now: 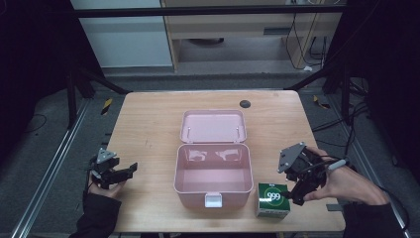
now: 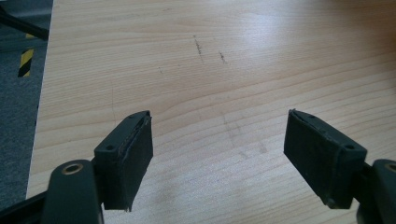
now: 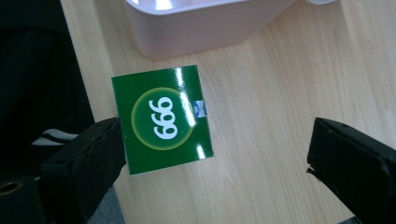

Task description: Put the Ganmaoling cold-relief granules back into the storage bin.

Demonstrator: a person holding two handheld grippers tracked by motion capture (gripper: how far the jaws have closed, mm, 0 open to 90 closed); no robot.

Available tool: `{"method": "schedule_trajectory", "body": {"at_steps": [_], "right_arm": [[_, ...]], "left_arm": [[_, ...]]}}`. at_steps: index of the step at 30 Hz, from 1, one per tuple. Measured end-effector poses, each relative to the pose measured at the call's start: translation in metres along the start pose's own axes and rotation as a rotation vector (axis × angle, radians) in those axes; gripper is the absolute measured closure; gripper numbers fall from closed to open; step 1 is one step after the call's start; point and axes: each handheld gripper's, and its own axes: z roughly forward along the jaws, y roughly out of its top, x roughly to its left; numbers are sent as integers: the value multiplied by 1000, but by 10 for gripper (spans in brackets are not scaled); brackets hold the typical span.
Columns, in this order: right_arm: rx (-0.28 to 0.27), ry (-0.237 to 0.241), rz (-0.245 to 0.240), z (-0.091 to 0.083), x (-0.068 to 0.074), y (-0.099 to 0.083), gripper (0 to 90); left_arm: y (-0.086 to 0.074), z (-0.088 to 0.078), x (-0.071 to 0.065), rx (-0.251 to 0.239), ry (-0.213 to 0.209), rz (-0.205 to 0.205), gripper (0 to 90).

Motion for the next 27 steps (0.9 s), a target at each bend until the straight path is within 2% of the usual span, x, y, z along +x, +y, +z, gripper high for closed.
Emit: {"method": "schedule_trajectory", "body": {"at_steps": [9, 20, 27], "right_arm": [[52, 59, -27, 18, 3, 3, 40], [95, 82, -62, 31, 7, 6, 28], [118, 89, -56, 41, 10, 4, 27]], "left_arm": [[0, 0, 0, 1, 2, 4, 232], [0, 0, -1, 5, 3, 11, 232], [0, 0, -1, 3, 5, 10, 232]]}}
